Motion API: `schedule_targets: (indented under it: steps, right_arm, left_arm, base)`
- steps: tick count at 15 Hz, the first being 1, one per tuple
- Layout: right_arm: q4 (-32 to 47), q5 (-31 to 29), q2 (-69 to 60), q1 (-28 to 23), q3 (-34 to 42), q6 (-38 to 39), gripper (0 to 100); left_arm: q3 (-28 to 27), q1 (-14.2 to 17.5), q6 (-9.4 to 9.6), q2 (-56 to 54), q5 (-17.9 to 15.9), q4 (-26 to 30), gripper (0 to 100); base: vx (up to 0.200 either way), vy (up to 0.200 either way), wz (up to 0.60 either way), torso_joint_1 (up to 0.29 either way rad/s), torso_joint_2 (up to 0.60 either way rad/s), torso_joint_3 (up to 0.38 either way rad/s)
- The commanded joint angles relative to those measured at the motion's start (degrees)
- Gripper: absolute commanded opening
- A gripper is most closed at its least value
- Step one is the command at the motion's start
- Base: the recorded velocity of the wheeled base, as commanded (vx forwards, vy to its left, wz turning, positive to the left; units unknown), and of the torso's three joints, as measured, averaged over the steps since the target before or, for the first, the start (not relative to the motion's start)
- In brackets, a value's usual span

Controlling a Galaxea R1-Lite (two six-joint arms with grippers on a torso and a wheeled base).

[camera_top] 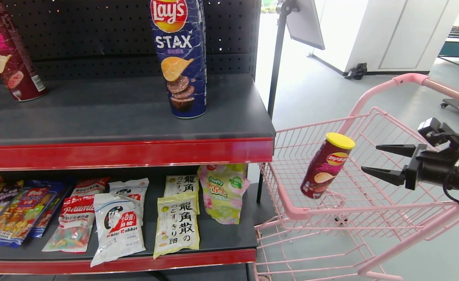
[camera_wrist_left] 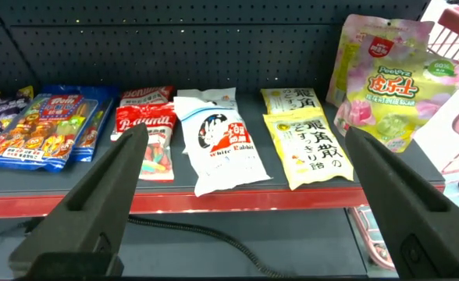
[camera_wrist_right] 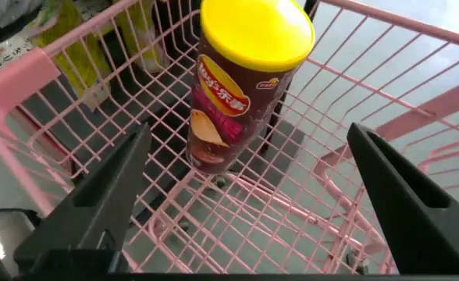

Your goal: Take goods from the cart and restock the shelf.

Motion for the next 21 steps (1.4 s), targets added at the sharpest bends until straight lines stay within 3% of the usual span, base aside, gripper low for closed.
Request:
schedule_targets:
  steps: [1, 5, 8, 13, 14, 17, 21]
  right_arm:
    - [-0.1, 1.0, 10.5, 1.6, -6.8, -0.2, 100]
    - [0.0, 1.1, 15.6, 2.0, -12.5, -0.2, 100]
    - [0.1, 4.2, 17.5, 5.9, -13.0, 0.0, 100]
    - [-0.1, 4.7, 19.7, 12.7, -17.7, 7.6, 100]
    - [-0.1, 4.7, 20.4, 13.7, -18.2, 8.5, 0]
    - [-0.1, 4.6, 20.9, 17.0, -20.0, 11.4, 0]
    - [-0.1, 4.5, 17.6, 17.2, -20.1, 11.9, 0]
  left_arm:
    - [0.0, 0.0, -0.02, 0.1, 0.0, 0.0, 100]
    - [0.0, 0.0, -0.02, 0.1, 0.0, 0.0, 100]
    - [0.0, 0.0, -0.02, 0.1, 0.0, 0.0, 100]
    - [0.0, 0.0, -0.02, 0.1, 0.0, 0.0, 100]
    - [0.0, 0.0, -0.02, 0.1, 0.0, 0.0, 100]
    - [0.0, 0.0, -0.02, 0.1, 0.0, 0.0, 100]
    - [0.0, 0.0, -0.02, 0.1, 0.0, 0.0, 100]
  base:
    - [0.0, 0.0, 0.0, 0.0, 0.0, 0.0]
    - [0.0, 0.0, 0.0, 0.0, 0.0, 0.0]
    - [0.0, 0.0, 0.0, 0.0, 0.0, 0.0]
    - [0.0, 0.0, 0.0, 0.0, 0.0, 0.0]
    - [0.0, 0.0, 0.0, 0.0, 0.0, 0.0]
    - [0.0, 0.0, 0.0, 0.0, 0.0, 0.0]
    - [0.0, 0.0, 0.0, 0.0, 0.0, 0.0]
